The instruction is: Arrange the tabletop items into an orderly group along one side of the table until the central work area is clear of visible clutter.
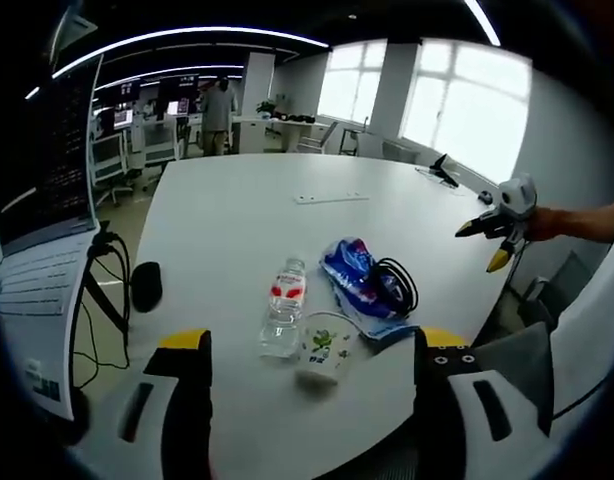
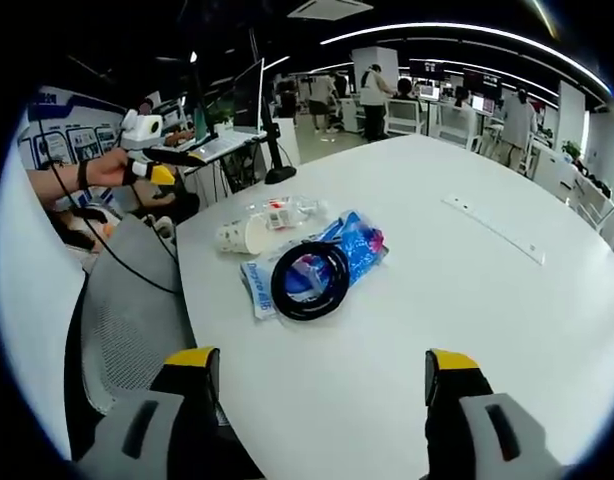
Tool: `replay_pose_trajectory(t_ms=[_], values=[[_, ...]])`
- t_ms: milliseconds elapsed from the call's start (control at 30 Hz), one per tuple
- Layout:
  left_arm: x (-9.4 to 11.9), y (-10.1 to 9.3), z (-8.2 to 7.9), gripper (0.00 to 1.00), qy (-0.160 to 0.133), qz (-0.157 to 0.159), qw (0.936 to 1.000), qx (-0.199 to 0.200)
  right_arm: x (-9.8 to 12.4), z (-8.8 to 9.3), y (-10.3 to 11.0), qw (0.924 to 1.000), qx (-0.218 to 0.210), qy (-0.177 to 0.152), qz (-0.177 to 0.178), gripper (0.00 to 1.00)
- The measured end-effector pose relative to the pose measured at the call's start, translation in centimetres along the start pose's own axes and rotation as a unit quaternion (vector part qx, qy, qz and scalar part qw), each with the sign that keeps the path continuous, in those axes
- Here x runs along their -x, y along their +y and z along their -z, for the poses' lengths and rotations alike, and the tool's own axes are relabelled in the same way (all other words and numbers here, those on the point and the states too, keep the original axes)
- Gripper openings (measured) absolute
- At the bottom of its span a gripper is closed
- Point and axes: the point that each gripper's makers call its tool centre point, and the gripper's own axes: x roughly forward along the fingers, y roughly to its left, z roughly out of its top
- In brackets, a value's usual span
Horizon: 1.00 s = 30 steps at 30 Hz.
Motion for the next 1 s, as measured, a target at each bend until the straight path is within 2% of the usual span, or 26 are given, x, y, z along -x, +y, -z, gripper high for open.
replay_pose_trajectory(t_ms=[233,533,1000], values=[[0.1,-0.7,0.0,0.84,0.004,0.005,1.0,-0.001,0.1,0.5,0.1,1.0,-0.006,0.002,0.006,0.86],[0.4,-1.2,-0.3,0.84,0.002,0.008,1.0,-0.001,0.1,0.1,0.5,0.9999,-0.009,-0.003,0.007,0.86],[0.1,-0.9,0.1,0.83,0.002,0.008,0.9999,0.007,-0.1,-0.1,0.7,0.9999,-0.01,-0.003,0.007,0.84]])
